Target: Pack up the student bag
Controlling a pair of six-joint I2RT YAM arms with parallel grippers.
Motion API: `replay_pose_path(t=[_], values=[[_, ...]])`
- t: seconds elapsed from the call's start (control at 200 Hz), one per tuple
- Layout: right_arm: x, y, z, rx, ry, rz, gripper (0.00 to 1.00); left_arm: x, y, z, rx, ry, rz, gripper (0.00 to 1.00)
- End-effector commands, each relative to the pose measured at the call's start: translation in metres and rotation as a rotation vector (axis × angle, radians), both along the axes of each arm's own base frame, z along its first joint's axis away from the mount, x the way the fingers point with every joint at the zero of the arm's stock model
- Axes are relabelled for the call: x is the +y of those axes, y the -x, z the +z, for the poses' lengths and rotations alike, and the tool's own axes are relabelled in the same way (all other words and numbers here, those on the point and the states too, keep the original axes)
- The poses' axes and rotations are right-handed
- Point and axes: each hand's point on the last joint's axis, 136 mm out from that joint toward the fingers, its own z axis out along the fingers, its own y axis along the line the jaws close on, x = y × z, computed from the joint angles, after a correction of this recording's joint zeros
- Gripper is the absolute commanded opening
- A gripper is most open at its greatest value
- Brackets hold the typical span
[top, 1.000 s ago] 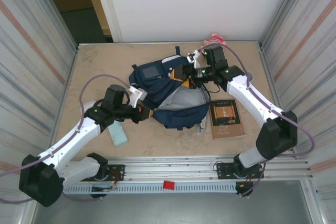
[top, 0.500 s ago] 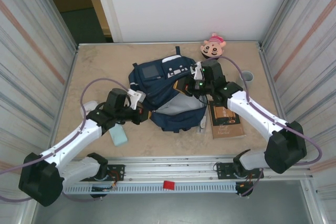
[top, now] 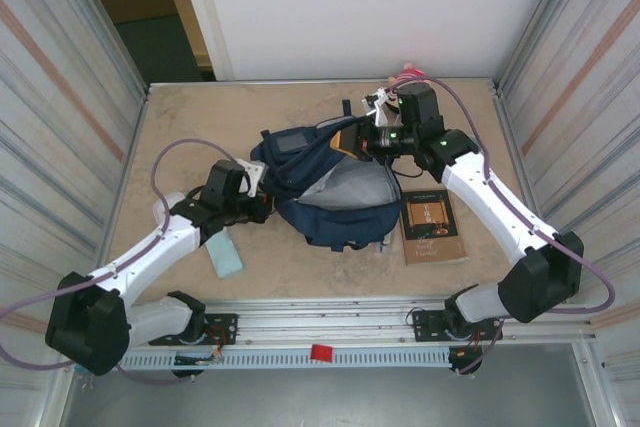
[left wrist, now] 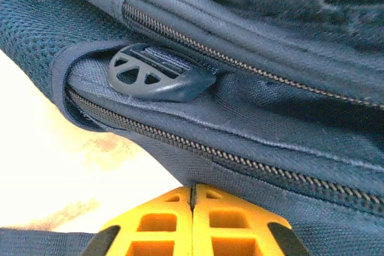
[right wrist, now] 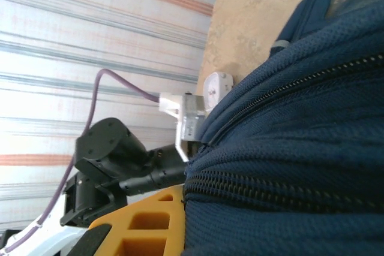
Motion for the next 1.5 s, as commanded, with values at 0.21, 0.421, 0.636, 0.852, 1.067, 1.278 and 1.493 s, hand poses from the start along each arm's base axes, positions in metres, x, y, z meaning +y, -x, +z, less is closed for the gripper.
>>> replay_pose_path(t=[0.21, 0.421, 0.636, 0.852, 1.067, 1.278, 1.493], values=[[-0.003, 0.003, 0.017, -0.111, -0.027, 0.08, 0.03, -0.039, 0.062, 0.072, 0.005, 0.368, -0.255, 0.6], [0.0, 0.004, 0.016, -0.105, -0.035, 0.097, 0.04, -0.048, 0.081, 0.058, 0.099, 0.463, -0.267, 0.7], [0.003, 0.007, 0.017, -0.11, -0.041, 0.109, 0.04, -0.062, 0.063, 0.063, 0.02, 0.43, -0.298, 0.8], [0.008, 0.01, 0.017, -0.108, -0.046, 0.121, 0.03, -0.077, 0.048, 0.071, -0.013, 0.445, -0.342, 0.73], [0.008, 0.01, 0.016, -0.112, -0.041, 0.118, 0.03, -0.084, 0.05, 0.085, -0.06, 0.464, -0.407, 0.43], [0.002, 0.005, 0.013, -0.101, -0.036, 0.091, 0.01, -0.083, 0.062, 0.077, -0.028, 0.431, -0.434, 0.11], [-0.004, -0.001, 0.017, -0.104, -0.045, 0.078, 0.01, -0.067, 0.066, 0.059, -0.007, 0.331, -0.378, 0.0]])
